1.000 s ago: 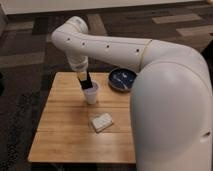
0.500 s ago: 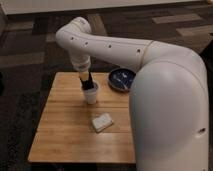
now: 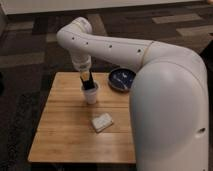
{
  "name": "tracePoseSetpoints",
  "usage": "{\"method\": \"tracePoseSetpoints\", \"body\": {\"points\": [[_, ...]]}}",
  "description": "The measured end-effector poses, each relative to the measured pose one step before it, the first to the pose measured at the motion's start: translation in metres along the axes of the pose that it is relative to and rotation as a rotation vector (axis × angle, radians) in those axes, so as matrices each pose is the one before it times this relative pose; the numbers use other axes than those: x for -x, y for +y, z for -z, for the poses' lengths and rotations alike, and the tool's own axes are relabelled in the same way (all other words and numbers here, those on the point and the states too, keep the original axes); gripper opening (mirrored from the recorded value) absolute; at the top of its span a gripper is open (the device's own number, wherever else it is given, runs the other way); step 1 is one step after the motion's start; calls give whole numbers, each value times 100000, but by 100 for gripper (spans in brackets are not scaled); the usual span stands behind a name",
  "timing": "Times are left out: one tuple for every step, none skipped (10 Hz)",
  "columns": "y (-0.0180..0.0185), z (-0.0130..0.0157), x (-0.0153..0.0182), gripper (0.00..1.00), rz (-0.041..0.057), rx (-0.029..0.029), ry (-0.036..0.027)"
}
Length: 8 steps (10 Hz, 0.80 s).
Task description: Place the eraser in the ceramic cup
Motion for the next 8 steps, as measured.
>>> {"method": "tracePoseSetpoints", "body": {"points": [[-20, 5, 52, 66, 67, -48, -29], [1, -12, 29, 75, 44, 12, -8], [-3, 9, -14, 79, -28, -15, -5], [-5, -4, -12, 80, -12, -16, 11], [-1, -5, -21, 80, -37, -3, 2], [1, 5, -50, 80, -78, -12, 7], [-2, 0, 30, 80, 44, -1, -10], [-1, -2, 34, 80, 52, 1, -14]]}}
